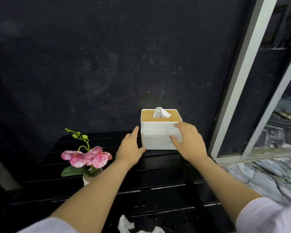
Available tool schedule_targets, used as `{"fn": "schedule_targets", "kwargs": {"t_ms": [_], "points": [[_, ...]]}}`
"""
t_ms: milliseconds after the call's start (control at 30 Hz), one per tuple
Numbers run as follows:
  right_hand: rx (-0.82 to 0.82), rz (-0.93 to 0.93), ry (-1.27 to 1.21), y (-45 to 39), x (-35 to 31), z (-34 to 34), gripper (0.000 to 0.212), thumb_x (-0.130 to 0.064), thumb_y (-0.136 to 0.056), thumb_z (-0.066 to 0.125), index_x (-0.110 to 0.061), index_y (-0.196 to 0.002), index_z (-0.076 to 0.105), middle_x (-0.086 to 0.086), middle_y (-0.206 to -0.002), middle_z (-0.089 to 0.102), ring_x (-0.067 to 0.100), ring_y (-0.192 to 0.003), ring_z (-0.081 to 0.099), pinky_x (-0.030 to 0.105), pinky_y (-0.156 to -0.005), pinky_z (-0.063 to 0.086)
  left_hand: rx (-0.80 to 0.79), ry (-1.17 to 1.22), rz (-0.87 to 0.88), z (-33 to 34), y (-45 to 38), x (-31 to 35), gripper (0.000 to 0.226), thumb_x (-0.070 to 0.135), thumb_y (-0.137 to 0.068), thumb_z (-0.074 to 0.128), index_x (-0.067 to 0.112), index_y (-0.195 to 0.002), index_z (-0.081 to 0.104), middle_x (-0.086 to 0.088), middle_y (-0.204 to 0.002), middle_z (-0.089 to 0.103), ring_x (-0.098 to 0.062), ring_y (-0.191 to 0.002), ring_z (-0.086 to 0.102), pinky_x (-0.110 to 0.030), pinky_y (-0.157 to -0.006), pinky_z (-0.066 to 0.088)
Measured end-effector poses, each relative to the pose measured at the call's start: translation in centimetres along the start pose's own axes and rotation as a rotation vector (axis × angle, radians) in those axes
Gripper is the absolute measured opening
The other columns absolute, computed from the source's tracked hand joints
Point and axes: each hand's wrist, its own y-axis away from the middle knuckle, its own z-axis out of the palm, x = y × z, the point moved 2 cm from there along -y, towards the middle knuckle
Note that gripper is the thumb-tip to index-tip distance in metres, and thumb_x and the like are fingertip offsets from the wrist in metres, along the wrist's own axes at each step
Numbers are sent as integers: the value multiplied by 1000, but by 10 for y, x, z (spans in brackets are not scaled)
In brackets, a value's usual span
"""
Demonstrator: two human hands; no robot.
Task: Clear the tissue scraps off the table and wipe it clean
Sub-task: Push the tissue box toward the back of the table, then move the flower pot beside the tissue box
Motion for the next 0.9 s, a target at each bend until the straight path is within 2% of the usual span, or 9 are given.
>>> {"fn": "schedule_targets", "kwargs": {"t_ms": [67,133,267,433,700,767,800,867,900], "points": [[-47,-39,-46,19,-14,8,42,-35,-86,56,-23,-125,47,0,-132,52,20,-123,43,39,-99,40,-4,26,5,5,21,-7,81,27,-83,66,29,-147,15,-4,-149,32,-24,-135,34,-37,-103,38],[-183,-59,-80,37,-29,20,44,-36,-87,53,-24,-128,44,-1,-135,49,18,-124,43,37,-101,39,-25,48,33,9,44,-12,76,28,-85,63,27,-147,19,-1,-149,31,-20,-135,33,-33,-105,35],[-373,-94,-126,70,-55,40,53,-37,-89,50,-25,-138,34,-3,-147,36,14,-136,29,34,-112,29,-20,85,59,9,84,-23,69,29,-85,63,25,-144,28,2,-145,39,-13,-133,37,-24,-106,32],[-449,-108,-161,98,-78,53,55,-36,-91,46,-25,-141,28,-4,-152,27,11,-141,20,30,-116,20,30,117,1,-4,115,-39,68,27,-84,65,24,-143,30,4,-140,44,-7,-129,41,-15,-100,32],[-502,-132,-46,114,-79,63,56,-44,-91,40,-26,-142,27,-7,-154,24,10,-144,12,31,-118,11,36,112,-48,-21,149,-59,67,33,-82,67,27,-141,34,10,-135,45,-4,-126,41,-18,-104,34],[-501,-136,-28,114,-79,64,55,-45,-92,38,-27,-142,26,-8,-154,22,10,-144,11,31,-118,10,97,157,-68,-25,157,-63,52,30,-81,69,30,-127,47,16,-120,51,-1,-114,48,-12,-95,35],[-501,-138,-17,115,-79,65,55,-46,-92,37,-27,-142,25,-9,-155,21,10,-144,10,31,-119,9,150,178,-89,-27,161,-65,40,28,-78,71,33,-113,53,17,-110,53,-2,-105,52,-10,-86,38],[-513,-138,3,116,-80,67,55,-46,-92,34,-28,-143,22,-9,-156,17,11,-144,7,32,-119,8,279,236,-169,-33,166,-70,34,21,-73,76,33,-86,47,12,-92,50,-11,-87,55,-13,-70,39],[-524,-137,11,116,-80,68,56,-45,-93,32,-28,-144,20,-9,-156,15,11,-145,5,33,-119,7,355,267,-213,-36,167,-73,37,18,-71,78,30,-82,44,9,-90,46,-15,-84,53,-16,-69,39]]}}
